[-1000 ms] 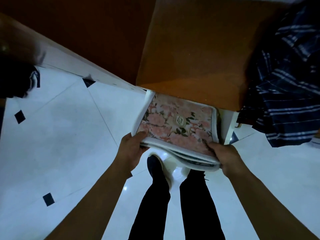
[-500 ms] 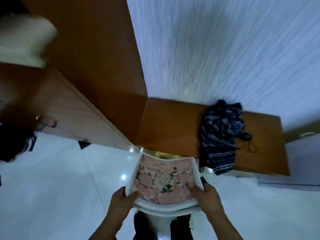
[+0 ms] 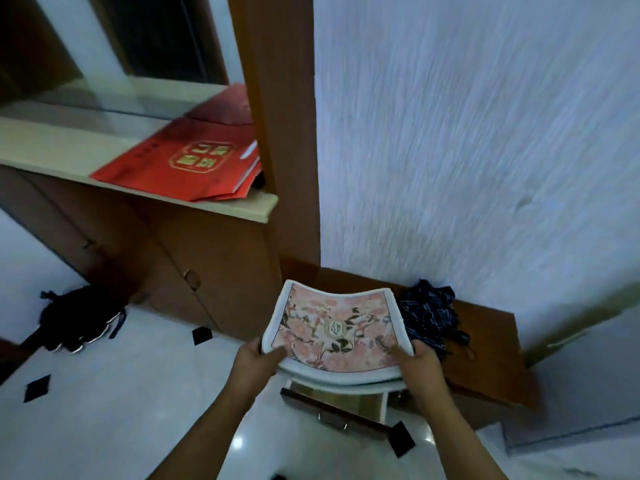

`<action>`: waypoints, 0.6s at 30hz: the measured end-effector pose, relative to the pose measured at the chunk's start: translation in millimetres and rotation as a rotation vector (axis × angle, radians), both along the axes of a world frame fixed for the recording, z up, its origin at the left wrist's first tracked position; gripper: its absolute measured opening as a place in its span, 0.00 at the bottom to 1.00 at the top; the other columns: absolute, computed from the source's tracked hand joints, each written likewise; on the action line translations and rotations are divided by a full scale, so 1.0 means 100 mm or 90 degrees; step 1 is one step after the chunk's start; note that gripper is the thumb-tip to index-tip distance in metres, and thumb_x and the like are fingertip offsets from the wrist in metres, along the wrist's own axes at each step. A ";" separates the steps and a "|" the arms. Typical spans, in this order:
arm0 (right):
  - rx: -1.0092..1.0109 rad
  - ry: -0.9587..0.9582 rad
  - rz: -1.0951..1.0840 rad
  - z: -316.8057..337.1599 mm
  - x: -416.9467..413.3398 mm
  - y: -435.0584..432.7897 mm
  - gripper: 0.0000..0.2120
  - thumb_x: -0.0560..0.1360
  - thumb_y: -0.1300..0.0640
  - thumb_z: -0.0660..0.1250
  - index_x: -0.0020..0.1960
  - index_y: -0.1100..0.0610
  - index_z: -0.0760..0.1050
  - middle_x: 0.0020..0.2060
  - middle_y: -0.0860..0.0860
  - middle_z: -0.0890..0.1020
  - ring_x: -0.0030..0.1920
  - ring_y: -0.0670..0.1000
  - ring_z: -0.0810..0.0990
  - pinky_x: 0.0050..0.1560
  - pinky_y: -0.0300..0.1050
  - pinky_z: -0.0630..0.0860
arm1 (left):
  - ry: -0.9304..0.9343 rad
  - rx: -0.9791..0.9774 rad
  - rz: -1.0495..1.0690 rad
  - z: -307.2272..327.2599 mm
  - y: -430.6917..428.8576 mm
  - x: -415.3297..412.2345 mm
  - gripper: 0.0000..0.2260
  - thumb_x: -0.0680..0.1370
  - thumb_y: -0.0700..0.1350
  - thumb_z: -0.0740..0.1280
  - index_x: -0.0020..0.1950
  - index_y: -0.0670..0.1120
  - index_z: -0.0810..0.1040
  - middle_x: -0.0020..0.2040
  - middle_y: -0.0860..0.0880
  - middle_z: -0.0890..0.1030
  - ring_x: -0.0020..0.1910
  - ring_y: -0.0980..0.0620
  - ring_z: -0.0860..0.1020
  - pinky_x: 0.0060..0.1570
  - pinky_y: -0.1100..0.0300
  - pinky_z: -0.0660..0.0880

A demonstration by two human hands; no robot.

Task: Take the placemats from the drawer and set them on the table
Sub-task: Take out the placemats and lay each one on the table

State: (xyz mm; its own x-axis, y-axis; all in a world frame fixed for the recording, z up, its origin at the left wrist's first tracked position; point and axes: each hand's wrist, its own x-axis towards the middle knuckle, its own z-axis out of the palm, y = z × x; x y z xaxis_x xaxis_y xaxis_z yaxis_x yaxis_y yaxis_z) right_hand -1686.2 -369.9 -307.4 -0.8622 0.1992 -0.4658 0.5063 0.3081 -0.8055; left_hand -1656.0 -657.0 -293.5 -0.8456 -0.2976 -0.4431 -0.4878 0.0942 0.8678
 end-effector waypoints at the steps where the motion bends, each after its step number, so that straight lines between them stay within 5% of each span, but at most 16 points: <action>1: -0.003 0.020 0.010 0.08 0.03 0.03 0.10 0.75 0.52 0.69 0.46 0.60 0.77 0.42 0.63 0.81 0.38 0.57 0.79 0.36 0.49 0.73 | 0.011 -0.005 0.012 0.07 0.02 0.09 0.10 0.74 0.39 0.72 0.54 0.43 0.81 0.46 0.45 0.84 0.46 0.45 0.83 0.38 0.57 0.79; 10: -0.064 0.129 0.186 0.70 0.33 -0.10 0.08 0.74 0.55 0.70 0.42 0.60 0.78 0.39 0.59 0.83 0.39 0.57 0.81 0.37 0.50 0.76 | 0.119 -0.014 0.228 0.65 0.11 1.33 0.11 0.73 0.42 0.72 0.55 0.45 0.81 0.48 0.46 0.85 0.46 0.45 0.83 0.42 0.54 0.82; 18: -0.116 0.187 0.465 1.18 1.16 -1.39 0.08 0.74 0.56 0.70 0.40 0.60 0.78 0.36 0.57 0.83 0.35 0.55 0.79 0.34 0.48 0.72 | 0.187 -0.047 0.474 1.12 -0.45 3.18 0.09 0.72 0.42 0.73 0.52 0.43 0.82 0.47 0.44 0.86 0.47 0.40 0.83 0.48 0.44 0.81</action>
State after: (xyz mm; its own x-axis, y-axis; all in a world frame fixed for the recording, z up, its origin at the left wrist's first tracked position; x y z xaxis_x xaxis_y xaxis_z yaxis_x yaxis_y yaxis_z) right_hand -1570.2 -508.7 -189.2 -0.8374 -0.5191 -0.1714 -0.0116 0.3304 -0.9438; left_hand -1337.6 -701.6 -181.4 -0.4923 -0.8493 -0.1905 -0.1981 -0.1038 0.9747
